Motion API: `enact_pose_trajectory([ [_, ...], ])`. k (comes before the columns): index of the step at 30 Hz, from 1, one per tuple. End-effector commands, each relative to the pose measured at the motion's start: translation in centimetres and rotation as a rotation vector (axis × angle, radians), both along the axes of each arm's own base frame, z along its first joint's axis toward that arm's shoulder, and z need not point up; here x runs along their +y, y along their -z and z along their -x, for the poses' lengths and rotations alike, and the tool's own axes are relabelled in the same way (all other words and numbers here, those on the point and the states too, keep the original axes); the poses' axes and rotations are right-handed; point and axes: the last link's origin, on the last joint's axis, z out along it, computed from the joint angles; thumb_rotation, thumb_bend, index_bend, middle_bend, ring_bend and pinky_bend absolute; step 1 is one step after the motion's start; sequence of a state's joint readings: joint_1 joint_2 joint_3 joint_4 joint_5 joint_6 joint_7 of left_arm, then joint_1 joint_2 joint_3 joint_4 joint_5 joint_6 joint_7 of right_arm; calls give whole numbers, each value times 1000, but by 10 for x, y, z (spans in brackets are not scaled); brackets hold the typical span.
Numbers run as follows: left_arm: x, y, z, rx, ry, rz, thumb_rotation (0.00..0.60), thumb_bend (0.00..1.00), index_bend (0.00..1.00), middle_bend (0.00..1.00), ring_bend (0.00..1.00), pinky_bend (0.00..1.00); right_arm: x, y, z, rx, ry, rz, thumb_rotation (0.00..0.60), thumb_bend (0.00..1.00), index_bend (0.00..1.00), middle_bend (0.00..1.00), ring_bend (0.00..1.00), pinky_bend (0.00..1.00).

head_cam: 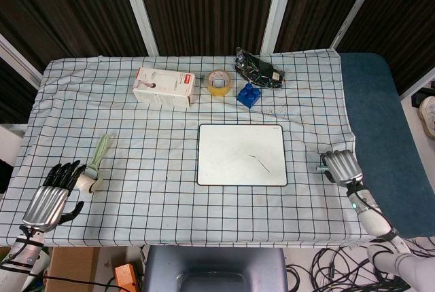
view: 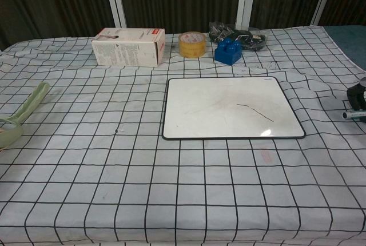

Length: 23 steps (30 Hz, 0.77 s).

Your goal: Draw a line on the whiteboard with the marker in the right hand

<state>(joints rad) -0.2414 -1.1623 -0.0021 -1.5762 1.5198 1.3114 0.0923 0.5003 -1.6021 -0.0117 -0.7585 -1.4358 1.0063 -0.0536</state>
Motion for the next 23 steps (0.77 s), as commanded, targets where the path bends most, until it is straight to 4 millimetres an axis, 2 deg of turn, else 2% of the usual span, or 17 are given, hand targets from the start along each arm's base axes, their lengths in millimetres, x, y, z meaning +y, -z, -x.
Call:
enact_pose_trajectory([
  [1,-1,0,0,-1,1,-1,600,365,0,0,0,26,7,-6,0,-49,6,-10,600,369,413,402,419,634],
  [5,-2,-2,-1,-5,4,-6,600,365,0,0,0,26,19,-20,-9,-148,-10,12,600,368,246,314,362,629],
  [7,-3,-3,-1,-7,7,-11,600,365,0,0,0,26,33,-34,-14,-219,-9,53,600,368,193,270,327,597],
  [10,-5,-5,-1,-10,13,-17,600,365,0,0,0,26,63,-58,-12,-240,54,118,600,368,84,131,185,442],
  [12,-7,-6,-1,-11,14,-22,600,365,0,0,0,26,95,-81,-10,-202,125,215,600,368,19,43,80,293],
  [15,-7,-7,-1,-13,12,-24,600,365,0,0,0,26,130,-108,-17,-195,135,415,600,366,15,13,34,191],
  [22,-7,-7,-2,-13,19,-31,600,364,0,0,0,27,139,-120,-16,-223,152,429,600,363,18,13,17,117],
  [23,-7,-6,-2,-10,20,-29,600,365,0,0,0,26,134,-114,-13,-209,170,379,600,363,16,13,16,115],
])
